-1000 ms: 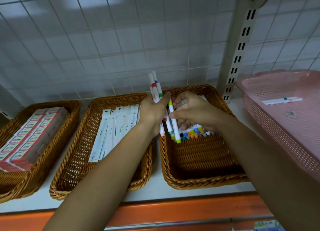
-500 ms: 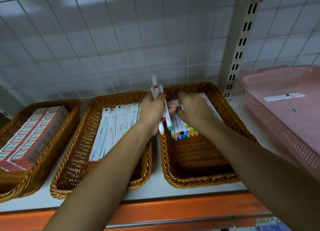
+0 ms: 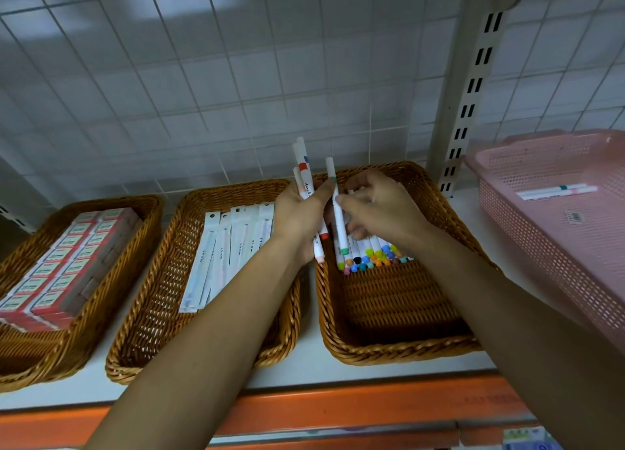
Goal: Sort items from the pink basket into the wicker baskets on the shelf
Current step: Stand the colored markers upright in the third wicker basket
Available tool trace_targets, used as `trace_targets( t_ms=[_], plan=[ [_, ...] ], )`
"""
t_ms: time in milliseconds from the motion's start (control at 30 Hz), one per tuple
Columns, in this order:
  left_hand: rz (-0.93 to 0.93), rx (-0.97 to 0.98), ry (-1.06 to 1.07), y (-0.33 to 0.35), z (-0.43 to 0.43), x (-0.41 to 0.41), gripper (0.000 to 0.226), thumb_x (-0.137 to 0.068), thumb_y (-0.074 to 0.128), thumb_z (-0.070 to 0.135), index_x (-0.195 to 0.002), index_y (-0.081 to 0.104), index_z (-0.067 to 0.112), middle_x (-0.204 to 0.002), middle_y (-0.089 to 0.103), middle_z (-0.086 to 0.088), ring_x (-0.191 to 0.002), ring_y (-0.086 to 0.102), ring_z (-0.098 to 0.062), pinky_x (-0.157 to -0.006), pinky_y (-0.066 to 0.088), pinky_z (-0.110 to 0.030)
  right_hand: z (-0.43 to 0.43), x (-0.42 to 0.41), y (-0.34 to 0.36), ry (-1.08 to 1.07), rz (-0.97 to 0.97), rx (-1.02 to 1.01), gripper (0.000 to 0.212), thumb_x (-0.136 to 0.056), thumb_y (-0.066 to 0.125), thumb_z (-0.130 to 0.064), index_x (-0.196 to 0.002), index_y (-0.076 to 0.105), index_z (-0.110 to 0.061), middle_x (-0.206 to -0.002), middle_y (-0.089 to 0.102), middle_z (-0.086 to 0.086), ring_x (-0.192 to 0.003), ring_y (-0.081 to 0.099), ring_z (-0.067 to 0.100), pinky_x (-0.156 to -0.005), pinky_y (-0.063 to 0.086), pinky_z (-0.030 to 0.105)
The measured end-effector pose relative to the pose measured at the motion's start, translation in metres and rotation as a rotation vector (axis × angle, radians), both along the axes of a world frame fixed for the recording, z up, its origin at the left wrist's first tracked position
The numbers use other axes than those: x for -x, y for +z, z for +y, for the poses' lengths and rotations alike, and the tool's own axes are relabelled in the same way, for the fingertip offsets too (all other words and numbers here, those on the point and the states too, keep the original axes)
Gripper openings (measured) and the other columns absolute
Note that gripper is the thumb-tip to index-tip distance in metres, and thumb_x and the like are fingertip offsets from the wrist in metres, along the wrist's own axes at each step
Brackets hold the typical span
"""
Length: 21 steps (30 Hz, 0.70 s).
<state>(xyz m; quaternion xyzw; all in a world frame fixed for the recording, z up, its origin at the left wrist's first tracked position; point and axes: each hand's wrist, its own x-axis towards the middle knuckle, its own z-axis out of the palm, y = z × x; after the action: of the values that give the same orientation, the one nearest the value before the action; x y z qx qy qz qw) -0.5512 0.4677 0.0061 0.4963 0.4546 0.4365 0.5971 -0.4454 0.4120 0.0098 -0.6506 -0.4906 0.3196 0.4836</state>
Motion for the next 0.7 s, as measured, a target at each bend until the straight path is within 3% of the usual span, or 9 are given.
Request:
trace_targets(
  t_ms=[100,167,233,333,500,567,700],
  plan=[
    [0.009,-0.002,0.021,-0.001,0.001,-0.001,0.030,-0.087,0.067,0.016,-0.108,0.060,-0.005,-0.101,0.066,-0.025,-0.093,0.067,-0.037,-0.081,0.056,-0.051,-0.001,0.001,-0.001,0.096,0.090,0.131,0.036,-0.084,0.069,-0.016,-0.110,0.044,-0.017,-0.086,0.066,0.007,-0.062,0.066,0.016,-0.054,0.056,0.027],
    [0.008,-0.006,0.026,-0.003,0.001,-0.002,0.026,-0.091,0.062,0.017,-0.105,0.059,-0.004,-0.101,0.066,-0.026,-0.092,0.067,-0.037,-0.081,0.057,-0.048,0.002,0.000,-0.004,0.056,0.050,0.109,0.039,-0.082,0.071,-0.016,-0.112,0.046,-0.016,-0.086,0.066,0.007,-0.058,0.062,0.012,-0.049,0.051,0.022],
    [-0.048,0.023,0.027,-0.003,0.001,-0.003,0.013,-0.096,0.052,0.013,-0.097,0.057,0.001,-0.096,0.067,-0.023,-0.088,0.068,-0.034,-0.078,0.058,-0.041,0.006,-0.004,-0.006,-0.063,-0.092,0.035,0.033,-0.083,0.069,-0.016,-0.110,0.050,-0.010,-0.090,0.066,0.009,-0.060,0.060,0.011,-0.048,0.051,0.022],
    [-0.113,0.070,0.021,-0.001,0.001,-0.004,0.013,-0.099,0.041,0.010,-0.091,0.052,0.008,-0.082,0.066,-0.016,-0.079,0.069,-0.027,-0.075,0.059,-0.034,0.007,-0.009,-0.010,-0.148,-0.360,-0.006,0.025,-0.085,0.066,-0.018,-0.104,0.057,-0.006,-0.092,0.064,0.011,-0.079,0.063,0.023,-0.070,0.056,0.041],
    [-0.097,0.072,-0.022,-0.003,0.002,-0.002,0.013,-0.099,0.043,0.010,-0.110,0.048,0.010,-0.077,0.065,-0.011,-0.078,0.071,-0.024,-0.071,0.060,-0.030,0.007,-0.001,-0.022,-0.085,-0.722,0.038,0.024,-0.089,0.057,-0.020,-0.110,0.057,-0.008,-0.095,0.064,0.012,-0.077,0.055,0.019,-0.053,0.036,0.025],
    [-0.097,0.074,-0.039,-0.003,0.002,-0.003,0.017,-0.098,0.044,0.010,-0.115,0.049,0.009,-0.080,0.066,-0.012,-0.076,0.071,-0.023,-0.070,0.060,-0.029,0.009,0.003,-0.023,-0.081,-0.806,0.038,0.025,-0.091,0.054,-0.021,-0.112,0.056,-0.009,-0.102,0.063,0.011,-0.087,0.059,0.023,-0.061,0.041,0.027],
    [-0.087,0.062,-0.039,-0.006,0.004,-0.002,0.009,-0.098,0.048,0.013,-0.097,0.056,0.009,-0.083,0.066,-0.013,-0.087,0.069,-0.029,-0.081,0.058,-0.038,0.013,0.004,-0.026,-0.095,-0.907,0.101,0.025,-0.093,0.050,-0.022,-0.114,0.059,-0.011,-0.106,0.064,0.009,-0.096,0.060,0.026,-0.072,0.046,0.032]
  ],
)
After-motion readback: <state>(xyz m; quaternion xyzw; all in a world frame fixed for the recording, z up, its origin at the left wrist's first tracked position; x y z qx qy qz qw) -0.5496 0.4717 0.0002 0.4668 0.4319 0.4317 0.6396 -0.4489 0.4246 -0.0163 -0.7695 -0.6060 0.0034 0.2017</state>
